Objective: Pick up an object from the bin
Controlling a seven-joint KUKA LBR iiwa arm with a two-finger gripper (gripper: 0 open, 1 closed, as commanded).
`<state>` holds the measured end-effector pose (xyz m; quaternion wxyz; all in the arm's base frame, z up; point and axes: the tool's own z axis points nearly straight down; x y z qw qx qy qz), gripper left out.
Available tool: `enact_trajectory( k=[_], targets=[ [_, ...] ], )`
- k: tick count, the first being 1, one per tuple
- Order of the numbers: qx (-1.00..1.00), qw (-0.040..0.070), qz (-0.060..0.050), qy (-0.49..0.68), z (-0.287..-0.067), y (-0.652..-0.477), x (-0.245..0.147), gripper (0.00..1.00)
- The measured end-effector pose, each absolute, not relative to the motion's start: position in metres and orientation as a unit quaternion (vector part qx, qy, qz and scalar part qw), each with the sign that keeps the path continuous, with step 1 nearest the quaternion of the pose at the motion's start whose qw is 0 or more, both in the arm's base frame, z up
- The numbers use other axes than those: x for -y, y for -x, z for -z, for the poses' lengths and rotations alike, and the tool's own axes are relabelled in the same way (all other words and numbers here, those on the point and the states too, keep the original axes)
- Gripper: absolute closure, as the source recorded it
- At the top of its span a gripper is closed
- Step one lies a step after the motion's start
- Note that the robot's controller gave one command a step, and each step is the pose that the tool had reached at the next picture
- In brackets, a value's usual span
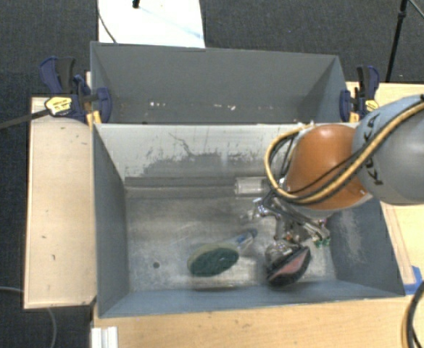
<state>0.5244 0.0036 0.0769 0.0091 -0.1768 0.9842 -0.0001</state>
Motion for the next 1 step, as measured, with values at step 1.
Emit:
enact_trajectory(
  k=[1],
  targets=[
    [-0.942,-0.001,-0.001,0.336,-0.0843,-0.5018,-0.0598,0.00]
  ],
)
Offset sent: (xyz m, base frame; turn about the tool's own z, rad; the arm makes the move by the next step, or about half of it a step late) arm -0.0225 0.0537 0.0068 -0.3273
